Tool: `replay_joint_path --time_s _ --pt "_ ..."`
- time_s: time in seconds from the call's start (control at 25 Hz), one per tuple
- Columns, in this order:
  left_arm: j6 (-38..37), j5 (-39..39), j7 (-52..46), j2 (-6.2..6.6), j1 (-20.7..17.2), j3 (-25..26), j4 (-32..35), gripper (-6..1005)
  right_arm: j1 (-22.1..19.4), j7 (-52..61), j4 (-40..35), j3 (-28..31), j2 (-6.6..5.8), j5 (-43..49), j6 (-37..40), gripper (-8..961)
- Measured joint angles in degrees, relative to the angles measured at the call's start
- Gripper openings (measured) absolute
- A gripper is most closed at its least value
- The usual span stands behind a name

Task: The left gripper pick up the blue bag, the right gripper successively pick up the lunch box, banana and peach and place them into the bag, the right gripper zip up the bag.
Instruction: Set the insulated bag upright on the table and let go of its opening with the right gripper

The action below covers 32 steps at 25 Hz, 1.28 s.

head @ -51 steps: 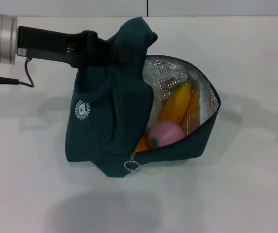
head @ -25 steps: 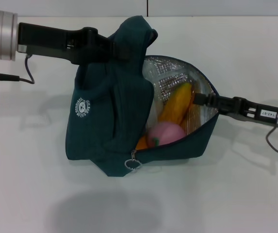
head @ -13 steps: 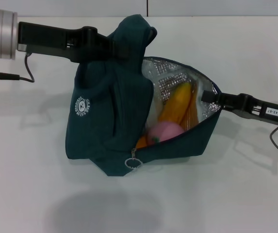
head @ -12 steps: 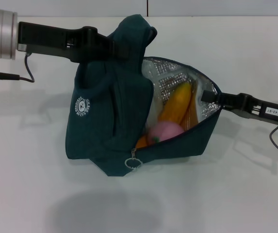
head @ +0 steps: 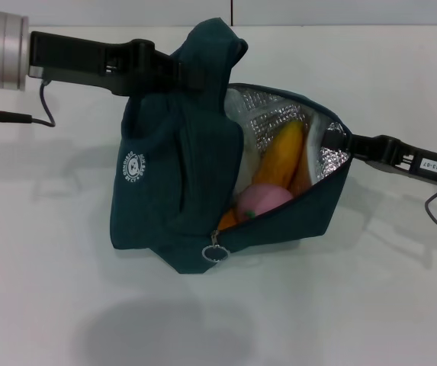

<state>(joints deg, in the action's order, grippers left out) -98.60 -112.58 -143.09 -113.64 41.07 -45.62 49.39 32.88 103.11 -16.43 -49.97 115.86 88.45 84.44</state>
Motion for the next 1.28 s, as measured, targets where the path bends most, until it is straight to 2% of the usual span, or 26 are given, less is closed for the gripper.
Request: replay_joint_path --time_s 0.2,0.32,0.52,0.68,0.92,1.28 --pt "-0.4 0.2 -0.1 0.00 0.1 0.0 0.0 42 -0.3 -1.6 -1.1 0.2 -0.24 -2.4 3.9 14" --pt "-1.1 0.5 -0.2 -0.11 0.3 0.0 0.0 42 -1.9 -2.4 -4.5 0.2 -0.40 -5.6 7.9 13" --pt "-2.1 0.8 -0.2 -1.12 0.8 0.0 0.0 42 -3.9 -2.2 -10.3 0.2 -0.59 -8.8 11.6 11" --pt "-1.8 0.9 0.2 -1.46 1.6 0.0 -2.2 42 -3.9 -1.9 -13.0 0.1 -0.70 -9.1 13.0 14" --pt "0.2 0.5 1.3 -1.58 1.8 0.0 -5.2 42 -2.0 -2.1 -11.9 -0.9 -0.58 -8.6 11.1 19" --pt "3.1 -1.6 2.3 -1.53 1.6 -0.1 -8.3 42 -2.3 -2.4 -10.3 -2.7 -0.57 -8.5 6.1 25"
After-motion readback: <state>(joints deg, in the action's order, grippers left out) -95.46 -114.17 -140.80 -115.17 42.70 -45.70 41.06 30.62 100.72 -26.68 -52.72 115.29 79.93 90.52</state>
